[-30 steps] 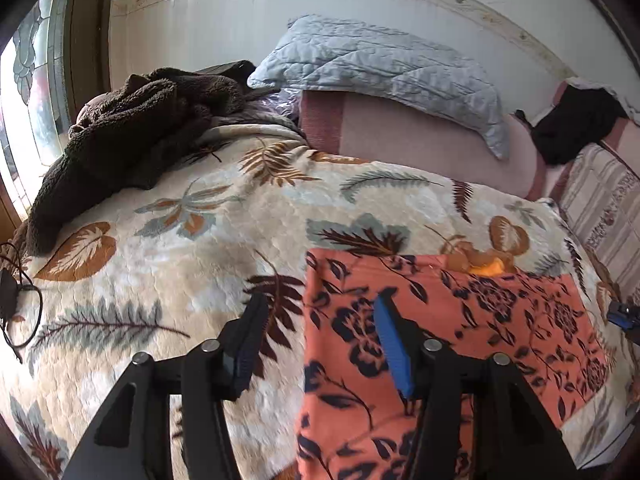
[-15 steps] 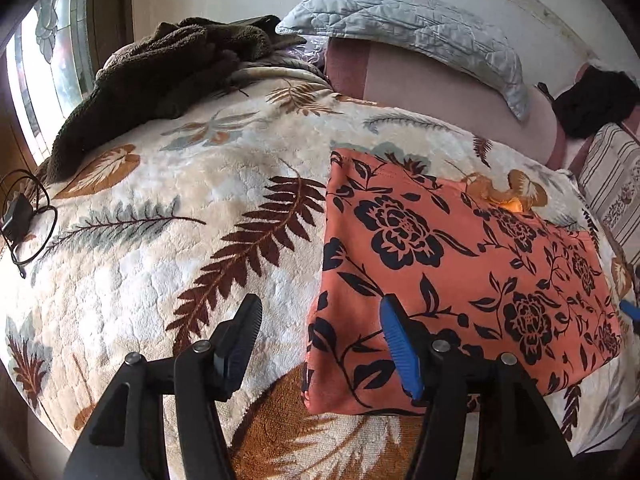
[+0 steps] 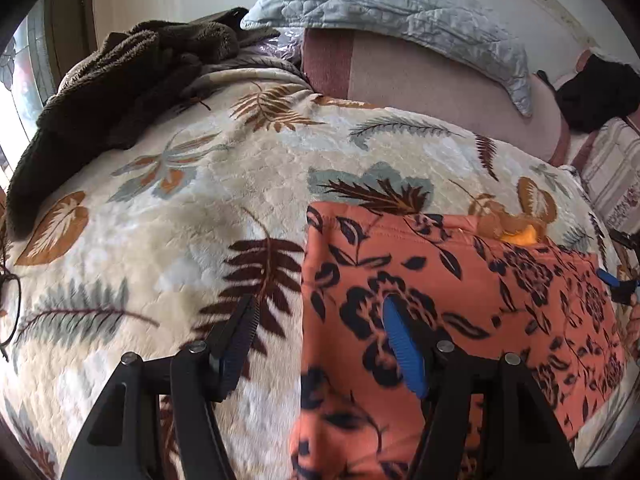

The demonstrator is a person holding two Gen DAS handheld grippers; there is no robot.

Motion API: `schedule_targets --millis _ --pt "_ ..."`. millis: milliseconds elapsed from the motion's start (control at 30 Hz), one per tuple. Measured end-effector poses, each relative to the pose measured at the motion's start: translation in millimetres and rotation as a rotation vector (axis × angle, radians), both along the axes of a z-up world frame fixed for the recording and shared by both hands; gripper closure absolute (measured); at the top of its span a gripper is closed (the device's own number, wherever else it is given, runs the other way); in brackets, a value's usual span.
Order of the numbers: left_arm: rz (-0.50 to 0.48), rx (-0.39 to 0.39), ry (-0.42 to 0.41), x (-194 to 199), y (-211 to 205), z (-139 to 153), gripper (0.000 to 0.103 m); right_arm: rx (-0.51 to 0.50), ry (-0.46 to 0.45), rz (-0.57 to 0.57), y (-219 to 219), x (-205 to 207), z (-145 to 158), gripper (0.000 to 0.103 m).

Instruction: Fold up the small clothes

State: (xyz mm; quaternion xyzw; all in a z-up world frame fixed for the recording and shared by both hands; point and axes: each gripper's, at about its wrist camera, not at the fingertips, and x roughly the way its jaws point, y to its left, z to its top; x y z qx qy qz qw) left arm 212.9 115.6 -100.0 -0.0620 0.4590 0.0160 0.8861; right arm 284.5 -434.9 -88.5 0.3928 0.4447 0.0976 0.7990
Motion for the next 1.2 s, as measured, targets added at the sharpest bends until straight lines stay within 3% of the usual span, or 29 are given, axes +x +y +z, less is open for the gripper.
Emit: schedule_targets --millis 33,100,200,300,433,567,633,700,733,767,833,967,1033,1133,1200 --pt "-0.01 0.012 0.02 16.8 0.1 -9.7 0.038 -0.006 0.019 -0.005 -2.7 6.8 -5.9 0.01" --pt "0.066 0.075 0.098 45.2 5.0 -28.9 0.038 -0.009 0.017 -0.053 -9.1 11.8 -6.0 0.01" --pt "0.112 -0.015 0.098 49.5 20.4 -26.7 0.036 -0.019 -0.031 -0.068 -7.4 0.0 13.2 0.01" --pt "0.127 -0.013 0.032 22.8 23.6 -3.8 0.036 -0.053 -0.087 -0.027 6.3 -38.0 40.0 0.01" --pt "0.099 -0.033 -0.049 -41.1 14.5 25.2 0.035 -0.123 -0.148 0.04 40.6 -122.6 68.3 0.01" --pt "0.064 -0.047 -0.086 -103.3 0.3 27.2 0.032 -0.102 -0.144 0.101 68.5 -201.2 59.9 0.01" --pt "0.076 -0.027 -0.041 -115.3 -1.4 9.8 0.032 -0.085 -0.131 0.101 74.7 -222.9 48.0 0.01" --pt "0.088 0.033 0.101 -115.3 -0.7 -24.7 0.032 -0.092 -0.084 0.07 72.0 -232.3 32.1 0.01" --pt "0.084 0.026 0.12 -119.7 2.7 -33.7 0.03 -0.093 -0.068 0.048 69.0 -234.9 26.2 0.01" --pt "0.096 0.01 0.075 -127.0 6.3 -28.2 0.03 -0.081 -0.066 0.031 65.8 -236.9 22.9 0.01" --pt "0.114 0.005 0.085 -134.0 9.9 -17.0 0.03 -0.061 -0.066 0.011 61.5 -241.4 23.1 0.01" --pt "0.113 -0.011 -0.015 -146.3 12.8 9.1 0.03 -0.065 -0.131 0.022 61.8 -248.0 35.7 0.01" --pt "0.104 0.017 0.014 -141.7 12.2 3.1 0.03 -0.05 -0.139 0.028 61.1 -246.9 36.0 0.01" --pt "0.116 0.066 0.121 -134.0 15.5 -20.4 0.029 -0.037 -0.152 0.022 58.6 -243.2 33.5 0.01" --pt "0.136 0.037 0.098 -141.7 19.5 -17.9 0.028 -0.022 -0.142 -0.001 54.4 -239.9 27.6 0.01"
